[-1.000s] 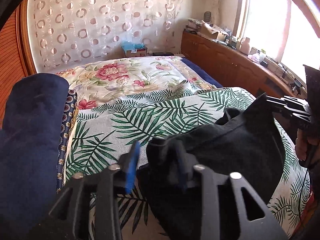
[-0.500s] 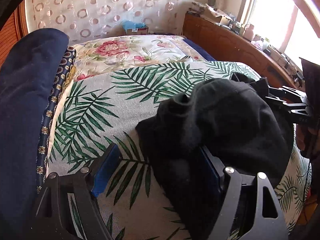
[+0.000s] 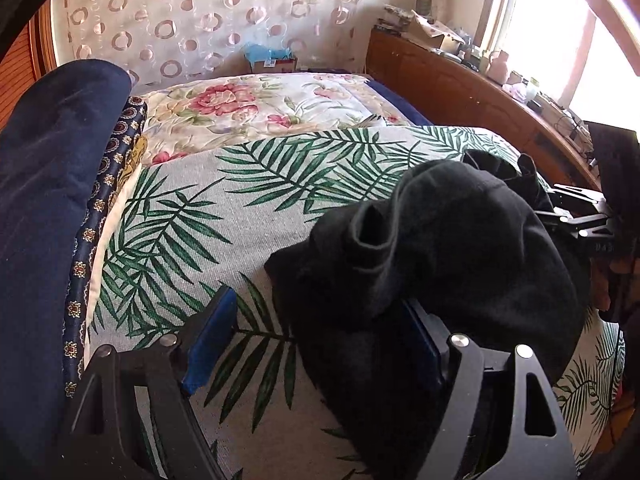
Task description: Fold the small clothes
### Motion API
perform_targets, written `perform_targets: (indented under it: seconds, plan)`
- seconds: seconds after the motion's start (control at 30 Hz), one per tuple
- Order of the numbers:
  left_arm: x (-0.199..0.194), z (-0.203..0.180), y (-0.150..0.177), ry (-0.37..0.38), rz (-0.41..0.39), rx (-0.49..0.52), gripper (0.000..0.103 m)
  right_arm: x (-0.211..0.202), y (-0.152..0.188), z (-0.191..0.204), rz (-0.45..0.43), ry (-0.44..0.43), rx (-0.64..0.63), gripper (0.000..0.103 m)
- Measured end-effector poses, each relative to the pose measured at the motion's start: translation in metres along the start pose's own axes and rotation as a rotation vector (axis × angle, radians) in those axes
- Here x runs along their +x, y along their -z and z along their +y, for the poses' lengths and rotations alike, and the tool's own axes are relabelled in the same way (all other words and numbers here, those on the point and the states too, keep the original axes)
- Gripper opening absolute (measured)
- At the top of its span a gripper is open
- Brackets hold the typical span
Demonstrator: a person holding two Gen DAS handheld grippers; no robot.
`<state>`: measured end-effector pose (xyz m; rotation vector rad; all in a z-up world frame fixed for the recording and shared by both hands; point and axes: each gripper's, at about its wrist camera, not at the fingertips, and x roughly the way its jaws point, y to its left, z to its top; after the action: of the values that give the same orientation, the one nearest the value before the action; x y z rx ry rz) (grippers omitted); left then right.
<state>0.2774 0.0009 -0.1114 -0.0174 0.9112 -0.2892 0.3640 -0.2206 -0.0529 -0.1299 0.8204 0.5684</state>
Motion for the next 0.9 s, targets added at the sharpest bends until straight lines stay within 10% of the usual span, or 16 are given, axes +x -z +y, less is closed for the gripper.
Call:
perform_targets:
  seconds: [0.17, 0.33, 0.6, 0.9]
  plan:
    - [0.000, 0.002, -0.003, 0.081, -0.022, -0.036, 0.069, 0.002, 0.002, -0.002, 0.012, -0.077, -0.012, 0.032]
    - [-0.005, 0.003, -0.005, 0.172, -0.012, -0.084, 0.022, -0.013, 0.005, 0.004, -0.057, -0.074, -0.054, 0.021]
    - [-0.091, 0.000, -0.004, 0.201, -0.224, -0.097, 0.017, -0.066, -0.015, 0.031, -0.260, -0.120, -0.131, 0.019]
    - [-0.182, 0.047, -0.006, -0.023, -0.428, -0.131, 0.017, -0.058, -0.098, 0.095, -0.362, -0.194, -0.308, 0.019]
